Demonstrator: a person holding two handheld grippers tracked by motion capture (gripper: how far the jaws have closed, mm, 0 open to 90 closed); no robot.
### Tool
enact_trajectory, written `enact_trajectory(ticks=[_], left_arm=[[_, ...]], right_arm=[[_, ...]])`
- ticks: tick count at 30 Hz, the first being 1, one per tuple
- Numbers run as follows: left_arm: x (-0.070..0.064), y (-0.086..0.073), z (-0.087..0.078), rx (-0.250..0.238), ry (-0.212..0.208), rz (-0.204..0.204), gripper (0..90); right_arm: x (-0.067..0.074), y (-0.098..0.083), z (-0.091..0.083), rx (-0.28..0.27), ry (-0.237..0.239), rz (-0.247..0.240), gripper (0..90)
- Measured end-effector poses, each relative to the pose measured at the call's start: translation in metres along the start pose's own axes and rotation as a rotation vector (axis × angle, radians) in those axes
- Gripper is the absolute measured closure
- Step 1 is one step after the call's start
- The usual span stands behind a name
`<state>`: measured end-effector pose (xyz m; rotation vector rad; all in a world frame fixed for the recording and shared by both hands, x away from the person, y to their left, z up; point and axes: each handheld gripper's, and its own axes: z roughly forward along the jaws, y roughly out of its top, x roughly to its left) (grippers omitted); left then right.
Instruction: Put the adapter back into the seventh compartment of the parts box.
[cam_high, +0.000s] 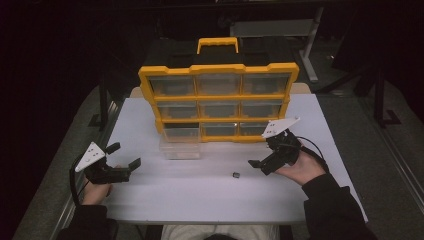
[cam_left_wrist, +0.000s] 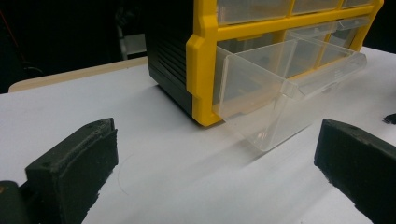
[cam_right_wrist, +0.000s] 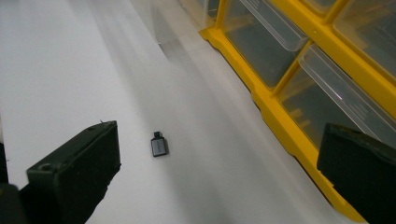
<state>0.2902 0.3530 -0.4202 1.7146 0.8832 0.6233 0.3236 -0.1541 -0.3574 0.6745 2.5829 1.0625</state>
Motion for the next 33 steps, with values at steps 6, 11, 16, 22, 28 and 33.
enact_trajectory(ticks=[6,11,16,22,28,33], left_arm=[[0.000,0.000,0.000,-0.001,0.001,-0.002,0.0],[0.000,0.000,0.000,0.001,-0.001,0.000,0.0],[0.000,0.000,0.000,0.001,0.001,0.001,0.0],[0.000,0.000,0.000,0.004,0.000,0.004,0.0],[0.000,0.000,0.000,0.002,0.001,0.002,0.0],[0.000,0.000,0.000,0.004,0.000,0.006,0.0]], right_arm=[[0.001,0.004,0.006,0.014,0.010,-0.013,0.0],[0.003,0.006,0.011,0.026,0.020,-0.017,0.0],[0.004,0.007,0.016,0.041,0.026,-0.028,0.0],[0.006,0.007,0.023,0.063,0.032,-0.036,0.0],[0.008,0.007,0.030,0.083,0.043,-0.045,0.0],[0.009,0.006,0.038,0.100,0.053,-0.048,0.0]])
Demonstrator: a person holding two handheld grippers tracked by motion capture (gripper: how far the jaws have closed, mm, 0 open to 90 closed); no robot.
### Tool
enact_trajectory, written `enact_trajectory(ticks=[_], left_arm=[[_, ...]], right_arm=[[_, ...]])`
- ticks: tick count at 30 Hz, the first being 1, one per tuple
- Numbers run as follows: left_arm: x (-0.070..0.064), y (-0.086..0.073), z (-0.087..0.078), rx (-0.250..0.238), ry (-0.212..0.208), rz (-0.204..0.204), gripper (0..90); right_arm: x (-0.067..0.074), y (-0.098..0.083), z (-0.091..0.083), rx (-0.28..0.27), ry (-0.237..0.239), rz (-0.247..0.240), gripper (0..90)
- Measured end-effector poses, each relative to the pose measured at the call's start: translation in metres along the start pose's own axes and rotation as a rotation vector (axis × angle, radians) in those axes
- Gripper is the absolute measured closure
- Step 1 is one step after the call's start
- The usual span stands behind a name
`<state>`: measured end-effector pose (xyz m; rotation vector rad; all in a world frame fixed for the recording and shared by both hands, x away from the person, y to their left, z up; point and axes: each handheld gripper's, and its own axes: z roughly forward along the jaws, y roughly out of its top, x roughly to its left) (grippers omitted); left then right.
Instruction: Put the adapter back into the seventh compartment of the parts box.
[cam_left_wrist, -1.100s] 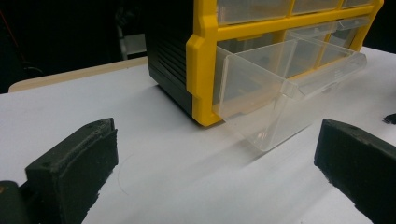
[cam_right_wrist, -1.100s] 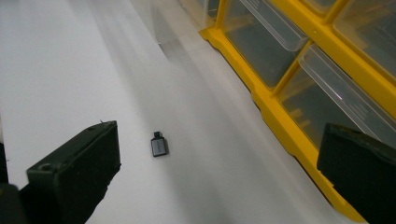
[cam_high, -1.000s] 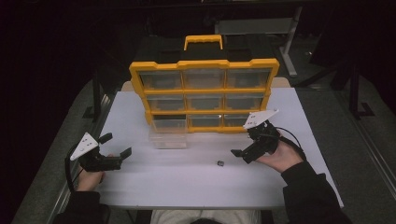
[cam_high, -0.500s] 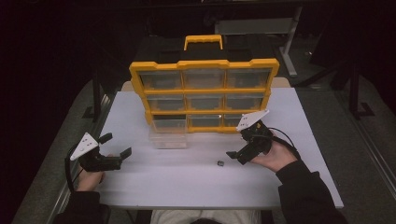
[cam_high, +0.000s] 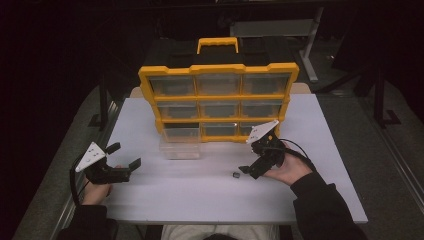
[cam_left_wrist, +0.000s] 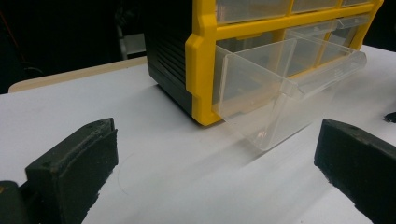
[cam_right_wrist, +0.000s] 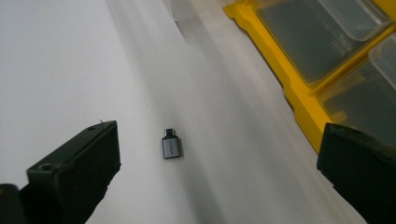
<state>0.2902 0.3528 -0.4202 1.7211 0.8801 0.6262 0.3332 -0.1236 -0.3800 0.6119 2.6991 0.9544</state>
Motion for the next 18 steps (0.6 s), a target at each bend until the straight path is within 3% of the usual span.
enact_trajectory(ticks=[18], left_arm=[[0.000,0.000,0.000,-0.002,0.002,-0.003,0.0]], right_arm=[[0.004,-0.003,0.026,0.068,0.041,-0.009,0.0]])
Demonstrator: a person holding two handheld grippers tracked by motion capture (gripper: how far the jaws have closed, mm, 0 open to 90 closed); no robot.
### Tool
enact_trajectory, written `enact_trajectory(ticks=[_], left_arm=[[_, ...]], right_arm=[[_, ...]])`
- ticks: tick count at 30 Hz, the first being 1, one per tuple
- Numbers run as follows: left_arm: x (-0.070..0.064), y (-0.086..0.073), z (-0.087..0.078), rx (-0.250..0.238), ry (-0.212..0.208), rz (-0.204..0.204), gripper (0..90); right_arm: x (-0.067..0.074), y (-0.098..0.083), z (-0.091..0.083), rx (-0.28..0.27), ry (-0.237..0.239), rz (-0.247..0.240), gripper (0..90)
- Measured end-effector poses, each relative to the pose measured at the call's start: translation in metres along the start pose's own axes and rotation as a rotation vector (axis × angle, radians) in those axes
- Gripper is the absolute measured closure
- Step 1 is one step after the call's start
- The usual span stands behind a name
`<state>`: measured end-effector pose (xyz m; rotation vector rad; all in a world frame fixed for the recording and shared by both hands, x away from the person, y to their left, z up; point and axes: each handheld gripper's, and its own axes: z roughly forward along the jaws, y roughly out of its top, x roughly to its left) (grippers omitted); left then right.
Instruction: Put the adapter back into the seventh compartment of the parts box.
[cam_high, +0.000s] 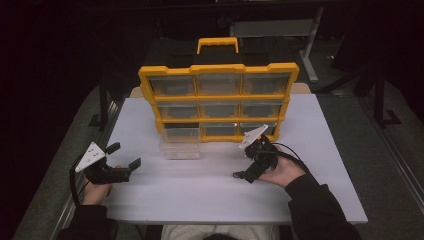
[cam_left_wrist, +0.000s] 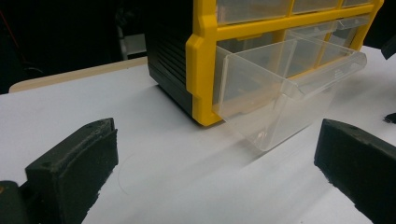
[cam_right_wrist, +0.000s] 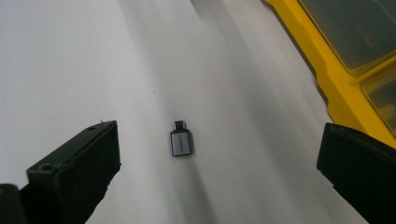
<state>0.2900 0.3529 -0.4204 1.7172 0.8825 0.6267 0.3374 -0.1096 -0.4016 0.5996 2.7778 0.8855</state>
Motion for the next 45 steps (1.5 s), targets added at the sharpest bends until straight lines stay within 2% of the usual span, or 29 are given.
enact_trajectory(ticks=[11,28,30,31,33,35,38,45], left_arm=[[0.000,0.000,0.000,0.001,0.000,0.003,0.0],[-0.001,0.000,0.000,0.005,-0.001,0.009,0.0],[-0.001,0.000,0.000,0.005,-0.001,0.008,0.0],[-0.001,0.000,0.001,0.005,-0.001,0.008,0.0],[-0.001,0.000,0.001,0.006,-0.002,0.009,0.0],[-0.001,0.000,0.001,0.006,-0.003,0.010,0.0],[-0.001,0.000,0.001,0.006,-0.003,0.009,0.0],[0.000,0.000,0.000,0.004,0.000,0.010,0.0]], right_arm=[[0.003,-0.005,0.015,0.045,0.031,0.002,0.0],[0.010,-0.004,0.034,0.113,0.069,-0.045,0.0],[0.010,-0.004,0.035,0.114,0.084,-0.052,5.8],[0.010,-0.004,0.035,0.114,0.084,-0.052,5.8],[0.010,-0.004,0.035,0.119,0.101,-0.049,13.4],[0.009,-0.003,0.036,0.125,0.114,-0.047,15.5],[0.008,-0.004,0.036,0.135,0.131,-0.057,25.3],[0.005,-0.003,0.037,0.131,0.132,-0.071,44.5]])
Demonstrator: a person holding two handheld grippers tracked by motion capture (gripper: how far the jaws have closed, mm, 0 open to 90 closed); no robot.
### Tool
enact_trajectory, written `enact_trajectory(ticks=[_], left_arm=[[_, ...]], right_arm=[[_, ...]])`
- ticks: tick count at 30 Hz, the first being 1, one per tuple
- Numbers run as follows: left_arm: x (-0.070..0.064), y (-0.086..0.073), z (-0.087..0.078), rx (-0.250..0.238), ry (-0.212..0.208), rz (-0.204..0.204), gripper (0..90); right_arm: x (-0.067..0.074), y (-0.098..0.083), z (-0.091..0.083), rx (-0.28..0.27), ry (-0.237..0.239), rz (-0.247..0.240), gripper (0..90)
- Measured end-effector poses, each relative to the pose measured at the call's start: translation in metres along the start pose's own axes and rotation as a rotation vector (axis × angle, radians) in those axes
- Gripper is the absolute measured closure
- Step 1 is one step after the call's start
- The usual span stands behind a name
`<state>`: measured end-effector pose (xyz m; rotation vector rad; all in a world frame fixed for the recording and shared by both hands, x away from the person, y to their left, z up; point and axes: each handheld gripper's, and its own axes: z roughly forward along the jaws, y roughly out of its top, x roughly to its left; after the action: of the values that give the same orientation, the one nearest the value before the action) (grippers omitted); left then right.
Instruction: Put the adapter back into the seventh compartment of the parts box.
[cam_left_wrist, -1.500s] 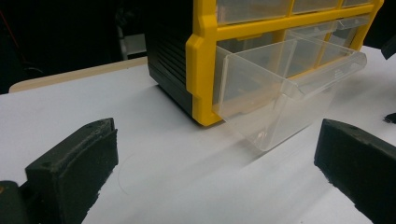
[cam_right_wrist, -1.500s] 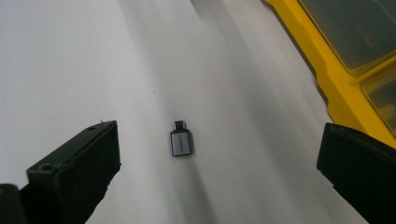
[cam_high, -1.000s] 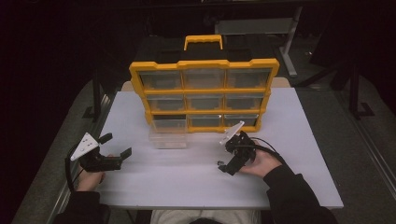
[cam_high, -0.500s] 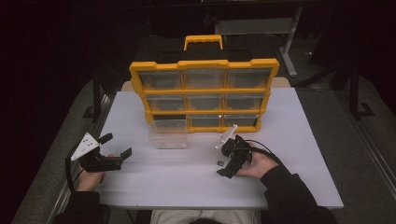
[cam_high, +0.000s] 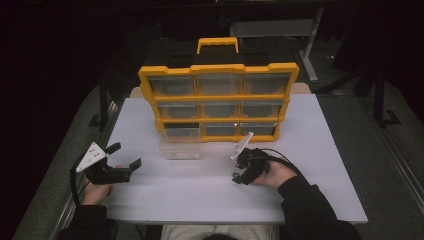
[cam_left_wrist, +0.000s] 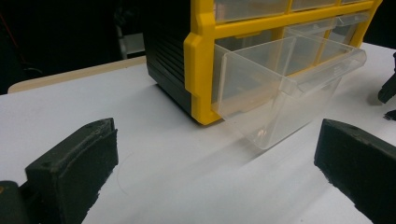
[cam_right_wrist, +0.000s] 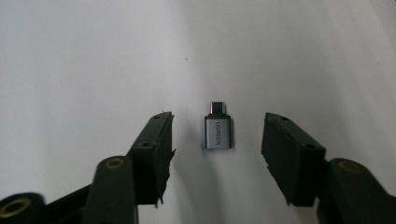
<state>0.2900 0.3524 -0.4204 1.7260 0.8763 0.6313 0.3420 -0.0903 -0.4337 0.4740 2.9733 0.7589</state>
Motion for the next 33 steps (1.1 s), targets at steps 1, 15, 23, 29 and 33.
enact_trajectory(ticks=[1,15,23,29,33], left_arm=[[0.000,0.000,0.000,0.000,0.000,-0.001,0.0],[0.000,0.000,0.000,0.000,0.004,-0.002,0.0],[0.000,0.000,0.000,0.002,0.004,0.002,0.0],[0.000,0.000,0.000,0.003,0.003,0.001,0.0],[0.000,0.000,0.000,0.003,0.005,0.004,0.0]], right_arm=[[-0.001,0.000,0.000,0.001,0.003,0.001,46.3],[-0.004,0.001,0.003,0.009,0.016,0.001,72.2],[-0.006,0.001,0.002,0.015,0.017,0.010,74.7],[-0.006,0.007,-0.006,0.004,0.016,0.004,74.7],[-0.007,0.009,-0.012,-0.005,0.013,0.003,74.7]])
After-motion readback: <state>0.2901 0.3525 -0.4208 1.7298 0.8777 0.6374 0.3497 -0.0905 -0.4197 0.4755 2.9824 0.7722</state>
